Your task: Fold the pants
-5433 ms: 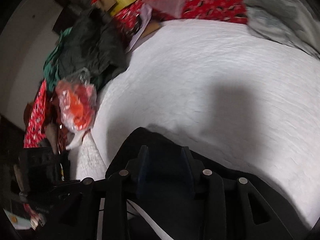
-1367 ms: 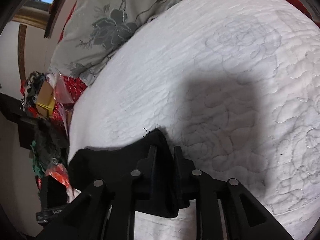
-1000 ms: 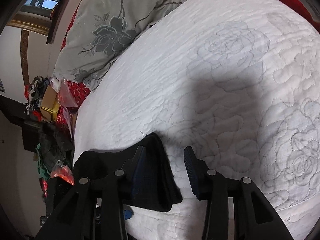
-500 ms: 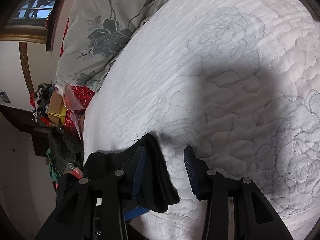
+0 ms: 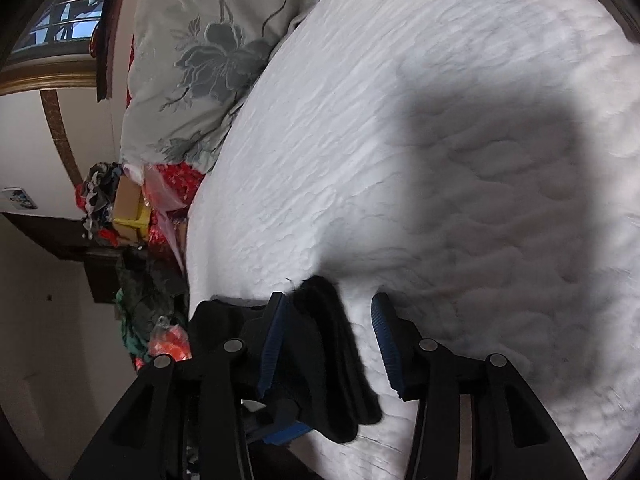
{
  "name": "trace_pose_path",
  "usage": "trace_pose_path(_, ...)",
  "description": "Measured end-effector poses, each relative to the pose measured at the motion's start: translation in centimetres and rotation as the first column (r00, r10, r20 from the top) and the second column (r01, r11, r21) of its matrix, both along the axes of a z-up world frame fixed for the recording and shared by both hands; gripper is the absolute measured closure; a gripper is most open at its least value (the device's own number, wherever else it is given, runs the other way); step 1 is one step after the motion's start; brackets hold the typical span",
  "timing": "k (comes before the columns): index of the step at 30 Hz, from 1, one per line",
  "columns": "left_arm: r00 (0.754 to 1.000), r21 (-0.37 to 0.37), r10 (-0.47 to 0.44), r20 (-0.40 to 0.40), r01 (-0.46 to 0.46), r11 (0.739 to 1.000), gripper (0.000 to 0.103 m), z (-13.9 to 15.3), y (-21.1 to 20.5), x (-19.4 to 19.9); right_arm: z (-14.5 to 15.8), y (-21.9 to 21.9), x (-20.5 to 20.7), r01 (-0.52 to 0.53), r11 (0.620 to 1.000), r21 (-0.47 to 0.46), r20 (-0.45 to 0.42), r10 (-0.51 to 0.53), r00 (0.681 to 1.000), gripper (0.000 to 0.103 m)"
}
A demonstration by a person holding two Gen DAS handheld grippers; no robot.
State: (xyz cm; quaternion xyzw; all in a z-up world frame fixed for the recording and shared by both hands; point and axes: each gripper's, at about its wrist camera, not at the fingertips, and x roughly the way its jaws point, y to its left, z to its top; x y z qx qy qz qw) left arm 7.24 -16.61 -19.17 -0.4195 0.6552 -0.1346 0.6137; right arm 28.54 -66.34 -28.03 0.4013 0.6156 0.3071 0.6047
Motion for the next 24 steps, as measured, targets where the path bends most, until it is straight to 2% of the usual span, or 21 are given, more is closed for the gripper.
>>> trace_pose_path(5, 1.000, 0.017, 0.011, 0.007, -0.011, 1.000, 0.057, 0.3, -0.1, -0.6, -0.4, 2.2, 1.0, -0.052, 0.998, 0.043, -0.039, 0.054, 0.998, 0.057)
trace_pose_path(9, 1.000, 0.027, 0.004, 0.018, -0.004, 1.000, 0.057, 0.6, -0.3, -0.7, -0.3, 3.2, 1.7, -0.103, 0.994, 0.037, -0.031, 0.105, 0.994, 0.057)
trace_pose_path(13, 1.000, 0.022, 0.009, 0.013, -0.009, 1.000, 0.057, 0.5, -0.5, -0.5, -0.5, 3.1, 1.9, -0.155, 0.987, 0.041, -0.025, 0.156, 0.988, 0.067)
trace_pose_path(20, 0.999, 0.030, -0.016, 0.034, 0.015, 0.999, 0.057, 0.5, -1.5, 0.2, -1.3, 2.7, 1.8, -0.148, 0.985, 0.091, -0.034, 0.152, 0.988, 0.069)
trace_pose_path(24, 0.999, 0.045, -0.026, 0.034, 0.025, 0.999, 0.067, 0.2, -1.7, 0.4, -1.2, 2.8, 1.8, -0.145, 0.986, 0.084, -0.025, 0.147, 0.989, 0.072)
